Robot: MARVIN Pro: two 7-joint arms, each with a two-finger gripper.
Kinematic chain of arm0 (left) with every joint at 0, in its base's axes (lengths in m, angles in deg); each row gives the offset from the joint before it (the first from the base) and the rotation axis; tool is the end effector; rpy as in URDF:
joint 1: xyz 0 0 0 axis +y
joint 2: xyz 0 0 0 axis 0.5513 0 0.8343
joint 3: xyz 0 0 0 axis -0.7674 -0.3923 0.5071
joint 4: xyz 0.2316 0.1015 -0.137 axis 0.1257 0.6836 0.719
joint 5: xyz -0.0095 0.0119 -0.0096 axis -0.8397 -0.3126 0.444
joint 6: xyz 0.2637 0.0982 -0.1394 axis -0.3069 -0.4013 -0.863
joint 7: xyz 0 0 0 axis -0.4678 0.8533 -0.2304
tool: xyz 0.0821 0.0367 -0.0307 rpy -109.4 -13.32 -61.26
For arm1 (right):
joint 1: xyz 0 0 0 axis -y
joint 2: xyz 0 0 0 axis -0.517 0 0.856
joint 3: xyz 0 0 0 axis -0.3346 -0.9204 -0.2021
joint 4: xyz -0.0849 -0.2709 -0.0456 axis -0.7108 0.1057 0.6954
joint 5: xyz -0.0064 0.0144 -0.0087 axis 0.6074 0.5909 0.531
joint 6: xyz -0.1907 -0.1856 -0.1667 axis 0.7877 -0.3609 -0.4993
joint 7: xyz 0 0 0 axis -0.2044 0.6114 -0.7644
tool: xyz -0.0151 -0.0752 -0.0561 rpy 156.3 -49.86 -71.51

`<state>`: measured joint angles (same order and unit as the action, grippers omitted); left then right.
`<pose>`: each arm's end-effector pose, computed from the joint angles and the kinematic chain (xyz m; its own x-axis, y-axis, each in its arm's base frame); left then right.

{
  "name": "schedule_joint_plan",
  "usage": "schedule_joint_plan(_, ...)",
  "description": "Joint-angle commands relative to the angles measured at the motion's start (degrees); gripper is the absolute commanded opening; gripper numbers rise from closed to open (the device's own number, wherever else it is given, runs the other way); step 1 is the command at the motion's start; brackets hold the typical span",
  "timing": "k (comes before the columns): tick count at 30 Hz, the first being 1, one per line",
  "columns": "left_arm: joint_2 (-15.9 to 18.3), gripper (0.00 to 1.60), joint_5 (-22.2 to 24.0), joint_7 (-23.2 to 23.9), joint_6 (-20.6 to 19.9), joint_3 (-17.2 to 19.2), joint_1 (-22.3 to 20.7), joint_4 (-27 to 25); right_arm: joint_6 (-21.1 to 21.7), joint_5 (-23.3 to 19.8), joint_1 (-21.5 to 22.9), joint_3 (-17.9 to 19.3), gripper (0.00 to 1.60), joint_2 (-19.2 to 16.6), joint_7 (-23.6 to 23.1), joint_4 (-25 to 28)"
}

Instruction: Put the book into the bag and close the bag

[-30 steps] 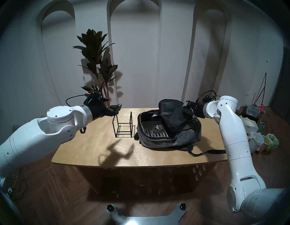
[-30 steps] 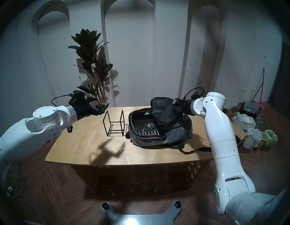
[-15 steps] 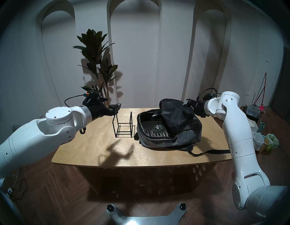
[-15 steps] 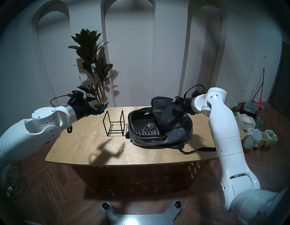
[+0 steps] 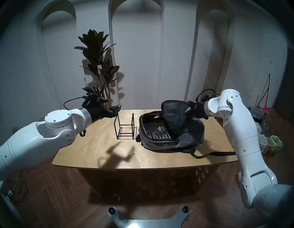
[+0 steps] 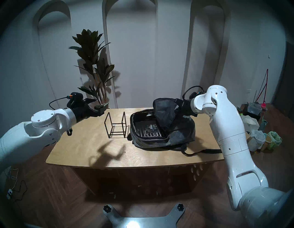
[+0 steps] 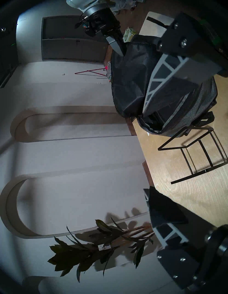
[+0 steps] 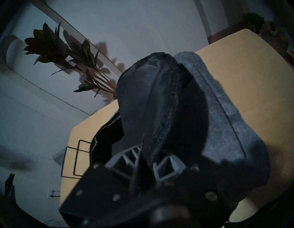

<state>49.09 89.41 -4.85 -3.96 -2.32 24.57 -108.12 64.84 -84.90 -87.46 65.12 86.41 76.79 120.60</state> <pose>0.4108 0.0574 -0.1139 0.0849 -0.1355 0.9871 -0.4088 -0.9082 -0.0895 0.5049 -0.0537 -0.1251 0.7160 -0.4392 0.5426 -0.0515 -0.8084 -0.5864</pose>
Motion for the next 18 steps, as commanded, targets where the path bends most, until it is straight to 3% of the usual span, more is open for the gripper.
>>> schedule_joint_plan(1, 1.75, 1.60, 0.64, -0.10, 2.54, 1.10, 0.35, -0.54, -0.13, -5.29, 4.85, -3.16, 0.61, -1.57, 6.29, -0.03)
schedule_joint_plan(6, 3.53, 1.60, 1.67, -0.45, 4.31, 1.20, 1.21, -0.74, -0.13, -6.21, 7.14, -7.52, 0.67, -1.81, 5.02, -0.74)
schedule_joint_plan(8, 4.26, 1.60, 2.17, -0.66, 5.16, 1.25, 1.66, -0.80, -0.13, -6.84, 8.07, -8.67, 0.70, -0.87, 6.96, -0.67)
schedule_joint_plan(12, 6.43, 1.60, 3.37, -1.35, 7.43, 1.28, 2.91, -0.84, -0.13, -6.38, 10.64, -12.93, 0.71, 0.88, 5.95, -1.58)
schedule_joint_plan(14, 7.40, 1.60, 3.89, -1.73, 8.38, 1.34, 3.39, -0.92, -0.13, -6.18, 11.60, -14.59, 0.92, 1.73, 5.51, -1.81)
schedule_joint_plan(15, 7.86, 1.60, 4.15, -1.79, 8.83, 1.36, 3.61, -0.95, -0.13, -6.13, 12.03, -15.29, 1.29, 2.15, 5.38, -1.92)
schedule_joint_plan(16, 7.86, 1.60, 4.15, -1.79, 8.83, 1.36, 3.61, -0.95, -0.13, -6.13, 12.03, -15.29, 1.29, 2.15, 5.38, -1.92)
schedule_joint_plan(17, 8.47, 1.60, 4.49, -2.19, 9.57, 1.47, 4.11, -0.87, -0.13, -6.03, 12.94, -16.76, 1.60, 3.07, 5.08, -2.21)
schedule_joint_plan(18, 8.69, 1.60, 4.73, -2.47, 10.06, 1.55, 4.42, -0.69, -0.13, -5.80, 13.45, -17.68, 1.60, 3.65, 4.91, -2.28)
